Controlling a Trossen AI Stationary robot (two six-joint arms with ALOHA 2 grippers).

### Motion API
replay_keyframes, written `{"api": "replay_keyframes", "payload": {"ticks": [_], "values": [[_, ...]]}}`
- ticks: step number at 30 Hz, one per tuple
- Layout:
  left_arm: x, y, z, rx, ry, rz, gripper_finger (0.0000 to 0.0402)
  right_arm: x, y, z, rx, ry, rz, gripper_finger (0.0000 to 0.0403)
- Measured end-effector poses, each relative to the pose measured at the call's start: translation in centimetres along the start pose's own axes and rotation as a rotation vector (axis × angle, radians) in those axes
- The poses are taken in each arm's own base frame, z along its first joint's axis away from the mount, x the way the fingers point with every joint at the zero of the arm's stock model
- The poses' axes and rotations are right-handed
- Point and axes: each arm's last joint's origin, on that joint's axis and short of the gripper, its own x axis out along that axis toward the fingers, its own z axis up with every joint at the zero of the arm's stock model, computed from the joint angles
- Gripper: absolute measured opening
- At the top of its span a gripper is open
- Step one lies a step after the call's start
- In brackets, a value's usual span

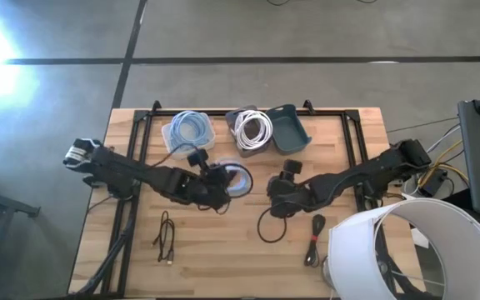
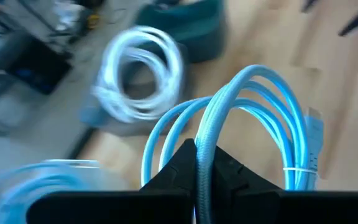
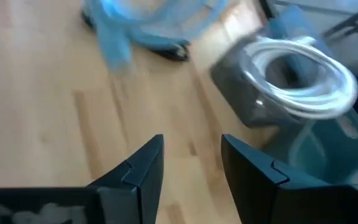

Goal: Pick & Place USB Port
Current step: Put the blue USB cable into the white bin

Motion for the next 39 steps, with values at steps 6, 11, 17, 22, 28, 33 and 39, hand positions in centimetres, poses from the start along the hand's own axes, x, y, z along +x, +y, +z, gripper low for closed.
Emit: {"api": "replay_keyframes", "payload": {"ticks": [6, 11, 17, 22, 28, 33, 39], "values": [[-2.4, 3.9, 1.4, 0.006, 0.005, 0.129, 0.0019, 0.1, -1.1, -2.9, 0.016, 0.019, -0.04, 0.0156], [-2.2, 7.6, 0.2, -0.042, 0.045, 0.277, 0.0019, -0.3, -2.2, -4.7, 0.053, -0.011, -0.03, 0.0156], [1.1, 11.9, -2.7, -0.118, 0.139, 0.476, 0.002, -1.3, -3.2, -5.1, 0.124, -0.123, 0.02, 0.015], [5.0, 14.1, -6.2, -0.184, 0.207, 0.581, 0.002, -1.9, -3.8, -5.5, 0.161, -0.166, 0.037, 0.015], [9.0, 14.3, -10.0, -0.218, 0.151, 0.631, 0.0027, -2.0, -4.0, -5.5, 0.131, -0.172, 0.037, 0.0143], [10.0, 13.9, -12.3, -0.208, 0.156, 0.588, 0.0045, -2.1, -4.0, -5.4, 0.121, -0.179, 0.04, 0.0139], [10.1, 13.8, -13.5, -0.196, 0.194, 0.581, 0.008, -2.1, -3.9, -5.3, 0.132, -0.189, 0.044, 0.0139]]}}
